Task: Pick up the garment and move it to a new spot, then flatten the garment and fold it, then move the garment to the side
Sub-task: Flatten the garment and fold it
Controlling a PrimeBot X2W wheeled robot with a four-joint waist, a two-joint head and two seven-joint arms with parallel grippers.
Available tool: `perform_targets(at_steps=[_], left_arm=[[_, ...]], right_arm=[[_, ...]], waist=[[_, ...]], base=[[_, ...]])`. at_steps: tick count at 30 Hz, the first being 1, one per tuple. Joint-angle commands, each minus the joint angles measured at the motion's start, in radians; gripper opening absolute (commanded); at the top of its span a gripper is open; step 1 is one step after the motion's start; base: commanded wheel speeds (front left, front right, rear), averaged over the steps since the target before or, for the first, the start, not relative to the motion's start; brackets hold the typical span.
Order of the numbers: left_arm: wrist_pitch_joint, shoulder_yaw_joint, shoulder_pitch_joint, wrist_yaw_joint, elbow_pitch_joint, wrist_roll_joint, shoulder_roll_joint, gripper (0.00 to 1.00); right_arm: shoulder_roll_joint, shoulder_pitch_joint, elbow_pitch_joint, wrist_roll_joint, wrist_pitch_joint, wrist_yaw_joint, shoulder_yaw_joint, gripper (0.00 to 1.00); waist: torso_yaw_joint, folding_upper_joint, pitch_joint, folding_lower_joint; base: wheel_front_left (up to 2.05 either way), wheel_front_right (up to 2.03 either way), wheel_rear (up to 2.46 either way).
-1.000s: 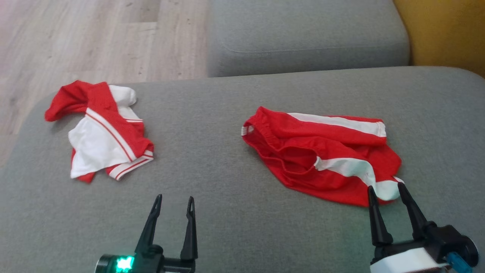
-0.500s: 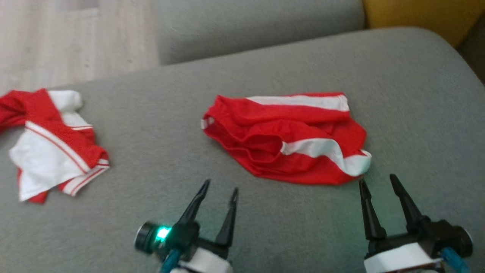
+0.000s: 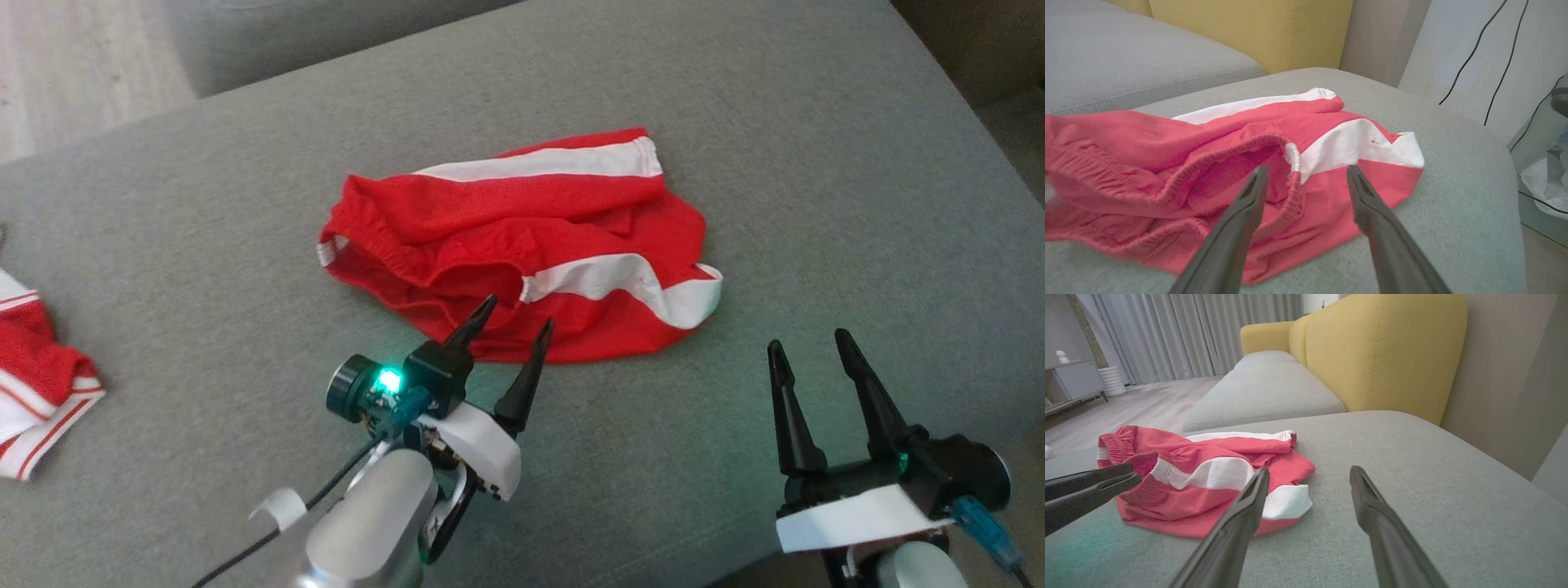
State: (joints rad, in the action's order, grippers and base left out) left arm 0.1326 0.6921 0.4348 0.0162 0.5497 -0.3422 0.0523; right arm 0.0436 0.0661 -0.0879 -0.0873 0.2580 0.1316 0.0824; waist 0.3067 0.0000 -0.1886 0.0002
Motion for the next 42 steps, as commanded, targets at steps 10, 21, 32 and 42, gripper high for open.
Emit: perform_targets(at_steps=[10, 21, 32, 42], left_arm=[[-0.009, 0.007, 0.124, -0.009, 0.051, -0.093, -0.002, 1.00], [-0.012, 0.004, 0.151, 0.009, 0.102, -0.136, 0.002, 0.00], [0.088, -0.093, 0.083, -0.056, -0.043, -0.156, 0.131, 0.00], [0.097, -0.168, 0.009, -0.097, -0.181, -0.187, 0.238, 0.00]], right_arm=[[0.007, -0.050, 0.024, -0.014, 0.004, -0.001, 0.030, 1.00], [0.007, -0.041, 0.028, -0.016, 0.004, -0.001, 0.016, 1.00], [0.007, -0.023, 0.001, -0.019, 0.004, -0.001, 0.000, 1.00], [0.007, -0.040, -0.062, -0.016, 0.004, -0.001, 0.022, 1.00]], waist=[[0.057, 0.0000, -0.020, -0.0002], [0.043, 0.0000, -0.010, -0.0002], [-0.105, 0.0000, 0.022, -0.0002], [-0.221, 0.0000, 0.020, -0.0002]], base=[[0.00, 0.00, 0.00], [0.00, 0.00, 0.00], [0.00, 0.00, 0.00], [0.00, 0.00, 0.00]])
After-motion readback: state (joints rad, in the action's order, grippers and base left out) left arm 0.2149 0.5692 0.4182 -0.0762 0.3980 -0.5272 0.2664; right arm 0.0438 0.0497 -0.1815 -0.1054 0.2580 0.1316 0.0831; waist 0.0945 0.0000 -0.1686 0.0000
